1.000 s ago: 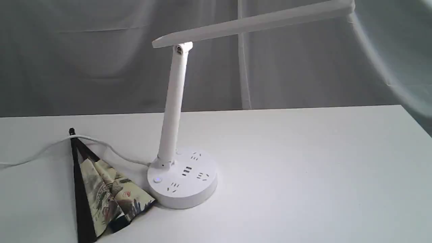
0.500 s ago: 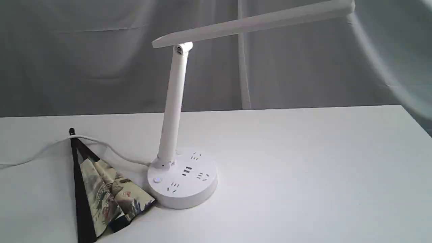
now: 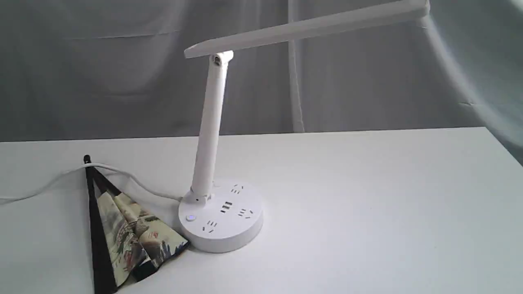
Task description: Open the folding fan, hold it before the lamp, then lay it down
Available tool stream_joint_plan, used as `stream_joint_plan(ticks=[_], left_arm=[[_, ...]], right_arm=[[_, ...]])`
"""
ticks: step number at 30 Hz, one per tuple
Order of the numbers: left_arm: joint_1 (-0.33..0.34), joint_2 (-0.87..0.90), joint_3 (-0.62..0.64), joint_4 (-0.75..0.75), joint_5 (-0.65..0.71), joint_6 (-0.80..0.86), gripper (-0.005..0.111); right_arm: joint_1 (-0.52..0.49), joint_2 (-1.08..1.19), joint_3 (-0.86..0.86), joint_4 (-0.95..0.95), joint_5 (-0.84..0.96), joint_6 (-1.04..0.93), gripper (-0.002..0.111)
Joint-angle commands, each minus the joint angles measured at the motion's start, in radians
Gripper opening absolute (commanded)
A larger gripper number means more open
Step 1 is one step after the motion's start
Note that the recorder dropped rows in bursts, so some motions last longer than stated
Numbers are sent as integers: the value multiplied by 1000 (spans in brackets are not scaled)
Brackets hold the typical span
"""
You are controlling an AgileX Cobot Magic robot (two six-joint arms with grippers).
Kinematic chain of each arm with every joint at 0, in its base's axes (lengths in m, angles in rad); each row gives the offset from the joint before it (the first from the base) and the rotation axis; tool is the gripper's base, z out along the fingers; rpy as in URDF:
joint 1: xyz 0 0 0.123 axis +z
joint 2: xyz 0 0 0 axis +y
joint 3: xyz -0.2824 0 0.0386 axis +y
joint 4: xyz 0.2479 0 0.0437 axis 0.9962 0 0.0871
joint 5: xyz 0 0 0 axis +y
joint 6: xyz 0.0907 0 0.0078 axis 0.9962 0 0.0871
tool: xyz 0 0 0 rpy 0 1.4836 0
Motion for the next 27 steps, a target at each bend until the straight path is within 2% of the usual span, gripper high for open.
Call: stream_joint_plan(ticks=[1, 9, 16, 27], left_arm=[[2, -3, -82, -8, 91, -36, 0], [2, -3, -281, -81, 365, -13, 0], [2, -3, -380, -81, 453, -22, 0], [2, -3, -384, -79, 470, -29, 0]], right_arm=[[0, -4, -44, -13, 39, -3, 0], [0, -4, -86, 5, 39, -1, 0], [0, -4, -86, 192, 31, 6, 0], [0, -4, -91, 185, 63, -5, 0]])
